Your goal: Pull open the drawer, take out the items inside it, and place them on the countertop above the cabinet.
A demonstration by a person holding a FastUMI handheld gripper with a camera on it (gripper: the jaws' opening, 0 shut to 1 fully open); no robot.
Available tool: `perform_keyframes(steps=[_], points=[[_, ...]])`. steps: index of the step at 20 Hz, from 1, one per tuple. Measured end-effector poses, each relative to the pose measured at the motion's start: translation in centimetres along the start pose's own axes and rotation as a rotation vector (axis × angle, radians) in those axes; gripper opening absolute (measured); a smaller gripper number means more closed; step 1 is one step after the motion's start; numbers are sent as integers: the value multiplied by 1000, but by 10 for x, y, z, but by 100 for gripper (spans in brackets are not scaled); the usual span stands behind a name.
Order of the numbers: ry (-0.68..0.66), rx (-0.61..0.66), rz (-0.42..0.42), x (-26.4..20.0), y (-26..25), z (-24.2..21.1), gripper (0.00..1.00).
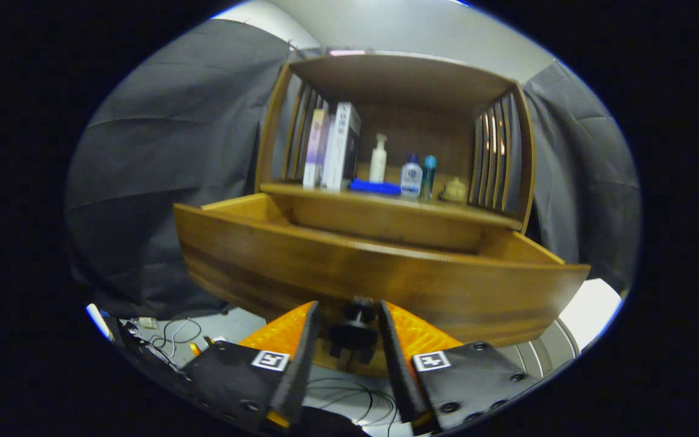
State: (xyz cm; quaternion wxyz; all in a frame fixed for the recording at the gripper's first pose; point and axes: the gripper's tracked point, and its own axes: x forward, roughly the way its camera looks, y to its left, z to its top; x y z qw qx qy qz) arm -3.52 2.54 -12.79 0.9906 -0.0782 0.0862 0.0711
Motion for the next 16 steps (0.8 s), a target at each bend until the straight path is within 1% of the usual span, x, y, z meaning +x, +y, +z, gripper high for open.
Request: perform_keyframes(steps=[2, 5, 7, 9, 13, 14, 16], points=[[-75, -9, 42, -9, 10, 31, 62], [-148, -7, 73, -17, 11, 70, 77], [-157, 2, 101, -19, 11, 87, 87], [-128, 24, 142, -14, 11, 97, 98], [-57, 99, 238, 3, 5, 110, 98], [-32, 117, 255, 10, 3, 110, 98], [11, 132, 265, 23, -7, 113, 98]])
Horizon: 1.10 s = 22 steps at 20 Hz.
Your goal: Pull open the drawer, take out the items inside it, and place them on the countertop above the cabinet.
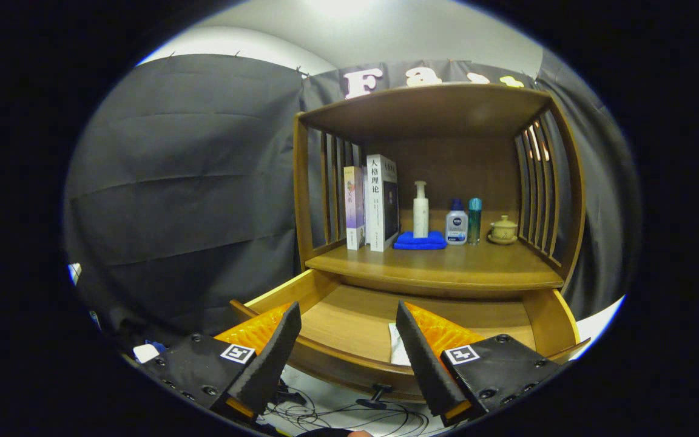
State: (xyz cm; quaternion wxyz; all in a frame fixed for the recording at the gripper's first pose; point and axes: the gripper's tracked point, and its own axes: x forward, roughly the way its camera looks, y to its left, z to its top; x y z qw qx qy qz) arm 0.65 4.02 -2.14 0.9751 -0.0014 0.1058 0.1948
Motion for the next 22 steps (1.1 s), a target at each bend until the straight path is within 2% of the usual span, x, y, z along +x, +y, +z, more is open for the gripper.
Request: perform_keyframes(steps=[2, 6, 13, 22], points=[[44, -14, 0, 11, -11, 4, 98], [189, -16, 77, 29, -14, 1, 97], [391, 29, 108, 59, -32, -8, 97], [676, -15, 108, 90, -58, -61, 97]])
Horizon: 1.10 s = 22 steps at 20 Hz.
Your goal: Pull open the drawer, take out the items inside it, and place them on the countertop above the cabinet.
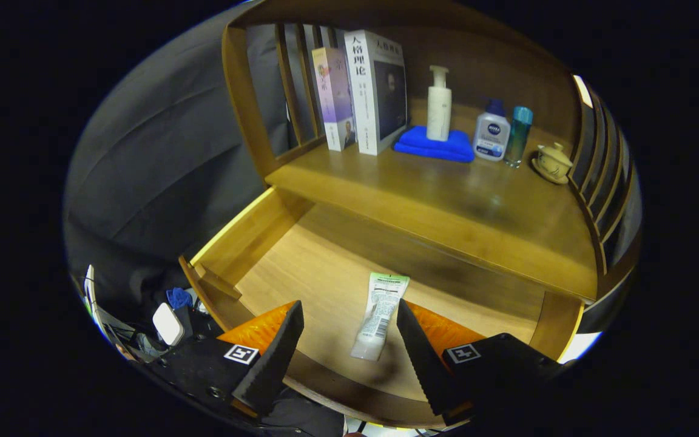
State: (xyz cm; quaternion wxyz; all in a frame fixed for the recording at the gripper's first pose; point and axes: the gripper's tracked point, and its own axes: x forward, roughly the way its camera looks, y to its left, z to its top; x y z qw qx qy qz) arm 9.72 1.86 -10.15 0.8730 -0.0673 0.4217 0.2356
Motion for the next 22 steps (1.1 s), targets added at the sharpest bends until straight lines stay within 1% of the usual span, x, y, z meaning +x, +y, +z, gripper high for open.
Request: perform_keyframes(steps=[2, 5, 7, 12, 14, 16, 19, 22], points=[[66, 10, 3, 15, -7, -3, 97], [122, -7, -30, 33, -22, -3, 97], [161, -6, -23, 43, -25, -5, 97], [247, -47, -25, 60, -32, -19, 97], [271, -51, -6, 63, -29, -24, 96], [305, -67, -2, 69, -31, -31, 89], [349, -108, 5, 75, -31, -41, 87], [382, -122, -11, 77, -37, -47, 87]])
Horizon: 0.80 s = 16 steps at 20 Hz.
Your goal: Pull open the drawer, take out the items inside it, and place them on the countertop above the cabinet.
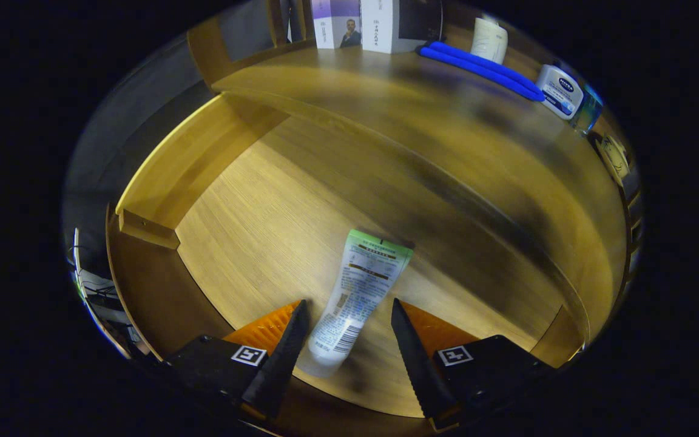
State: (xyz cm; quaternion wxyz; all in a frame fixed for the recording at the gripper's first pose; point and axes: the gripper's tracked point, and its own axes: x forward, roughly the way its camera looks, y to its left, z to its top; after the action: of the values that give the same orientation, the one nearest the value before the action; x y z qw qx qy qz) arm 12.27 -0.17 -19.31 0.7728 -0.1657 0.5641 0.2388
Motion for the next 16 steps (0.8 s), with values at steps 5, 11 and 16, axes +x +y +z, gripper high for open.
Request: perform_keyframes(steps=[5, 11, 16], points=[[40, 3, 25, 5, 1, -7, 56], [-21, -28, -26, 4, -11, 1, 19], [-99, -26, -13, -14, -5, 13, 19]])
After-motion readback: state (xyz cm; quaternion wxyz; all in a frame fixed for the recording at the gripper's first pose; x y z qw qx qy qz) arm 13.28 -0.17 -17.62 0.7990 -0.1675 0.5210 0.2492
